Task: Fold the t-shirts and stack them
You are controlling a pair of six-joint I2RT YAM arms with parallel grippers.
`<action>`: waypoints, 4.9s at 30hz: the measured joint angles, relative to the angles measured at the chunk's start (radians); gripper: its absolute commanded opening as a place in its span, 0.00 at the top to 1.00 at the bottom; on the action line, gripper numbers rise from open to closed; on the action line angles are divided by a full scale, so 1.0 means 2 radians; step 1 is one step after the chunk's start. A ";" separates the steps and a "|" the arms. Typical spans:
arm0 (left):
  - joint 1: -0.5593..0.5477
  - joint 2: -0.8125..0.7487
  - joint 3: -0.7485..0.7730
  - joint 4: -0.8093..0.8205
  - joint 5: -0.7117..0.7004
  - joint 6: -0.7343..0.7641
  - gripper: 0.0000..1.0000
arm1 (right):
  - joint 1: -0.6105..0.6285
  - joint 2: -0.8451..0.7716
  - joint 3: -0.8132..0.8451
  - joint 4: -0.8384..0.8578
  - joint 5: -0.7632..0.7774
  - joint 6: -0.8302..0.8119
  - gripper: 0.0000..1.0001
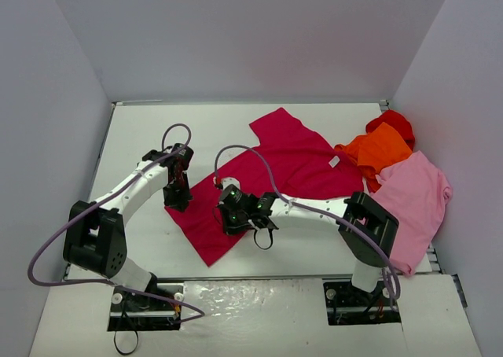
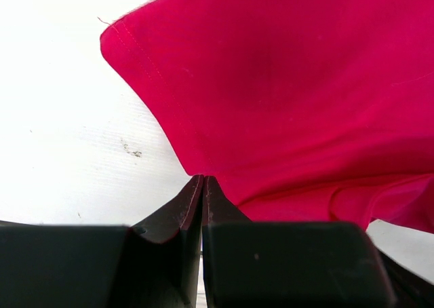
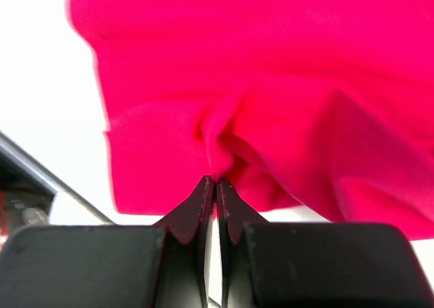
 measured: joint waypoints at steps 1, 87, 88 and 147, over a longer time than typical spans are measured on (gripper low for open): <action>0.000 0.000 0.000 0.000 0.000 0.000 1.00 | 0.001 0.000 0.013 -0.004 -0.001 -0.003 1.00; -0.139 0.065 -0.100 0.208 0.194 -0.120 1.00 | -0.401 0.155 0.142 0.023 0.113 -0.073 1.00; -0.139 0.065 -0.100 0.208 0.194 -0.120 1.00 | -0.403 0.161 0.151 0.019 0.110 -0.077 1.00; -0.142 -0.147 -0.184 0.074 0.136 -0.113 1.00 | -0.462 -0.064 -0.008 -0.011 0.069 -0.069 1.00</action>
